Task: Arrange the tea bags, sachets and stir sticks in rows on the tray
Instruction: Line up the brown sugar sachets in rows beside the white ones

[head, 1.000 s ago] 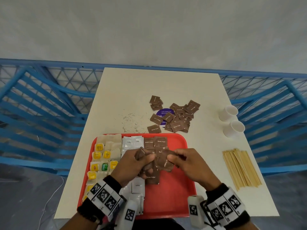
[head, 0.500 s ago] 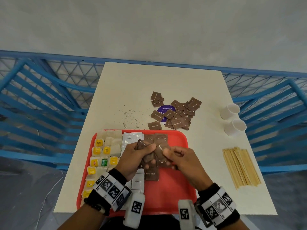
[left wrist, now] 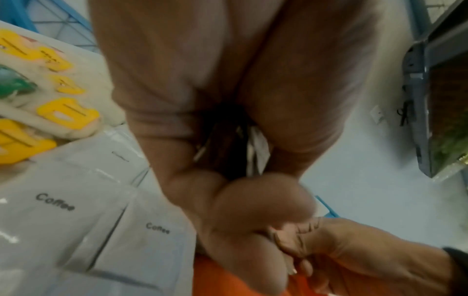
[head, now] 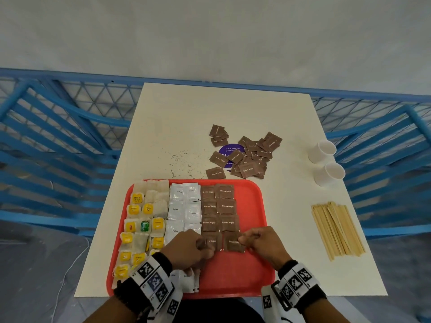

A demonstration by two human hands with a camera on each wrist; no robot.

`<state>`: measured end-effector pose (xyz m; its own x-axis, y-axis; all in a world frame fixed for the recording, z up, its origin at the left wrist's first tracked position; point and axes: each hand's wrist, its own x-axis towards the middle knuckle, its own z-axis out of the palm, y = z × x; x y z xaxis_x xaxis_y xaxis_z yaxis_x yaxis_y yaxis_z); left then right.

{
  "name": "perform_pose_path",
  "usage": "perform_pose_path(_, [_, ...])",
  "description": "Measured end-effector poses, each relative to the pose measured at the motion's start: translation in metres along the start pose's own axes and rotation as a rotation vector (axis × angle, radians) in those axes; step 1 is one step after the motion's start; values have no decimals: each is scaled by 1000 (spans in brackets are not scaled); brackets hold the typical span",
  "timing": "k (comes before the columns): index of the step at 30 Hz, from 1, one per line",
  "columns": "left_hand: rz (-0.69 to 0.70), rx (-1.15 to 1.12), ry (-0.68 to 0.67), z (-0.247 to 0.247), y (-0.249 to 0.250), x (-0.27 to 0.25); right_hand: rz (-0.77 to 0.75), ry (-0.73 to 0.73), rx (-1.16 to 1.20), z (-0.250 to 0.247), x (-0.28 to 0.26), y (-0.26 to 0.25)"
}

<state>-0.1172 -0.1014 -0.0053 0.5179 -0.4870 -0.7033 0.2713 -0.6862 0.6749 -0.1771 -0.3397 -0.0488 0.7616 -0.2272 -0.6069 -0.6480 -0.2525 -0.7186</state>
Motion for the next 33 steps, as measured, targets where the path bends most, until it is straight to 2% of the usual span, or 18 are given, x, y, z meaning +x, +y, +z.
perform_pose_path(3, [-38,89,-70,10,-1,6,-3,53,-68,9,9,7])
perform_pose_path(7, [-44,218,-41,17,-3,14,-27,131,-144,15,15,12])
perform_pose_path(12, [-29,212,-42,18,-6,17,-25,202,-216,19,17,12])
perform_pose_path(15, [16,111,-58,14,-5,12,-34,223,-247,18,11,8])
perform_pose_path(18, [28,-262,-70,5,4,1,-146,225,-184,12,-10,-16])
perform_pose_path(20, [21,-557,-93,0,14,-7,-245,92,-49,8,-32,-43])
perform_pose_path(22, [47,-700,-103,-3,24,-14,-291,-93,34,10,-53,-69])
perform_pose_path(23, [65,-732,-108,-4,28,-15,-327,-134,4,13,-59,-76])
perform_pose_path(26, [94,-792,-124,-4,37,-18,-425,-84,-54,21,-67,-87])
perform_pose_path(29, [144,-750,-105,-6,40,-24,-423,-39,-11,20,-67,-93])
perform_pose_path(31, [221,-678,-21,-7,40,-31,-367,19,68,16,-66,-92])
perform_pose_path(33, [320,-600,122,-8,39,-33,-284,24,166,14,-66,-92])
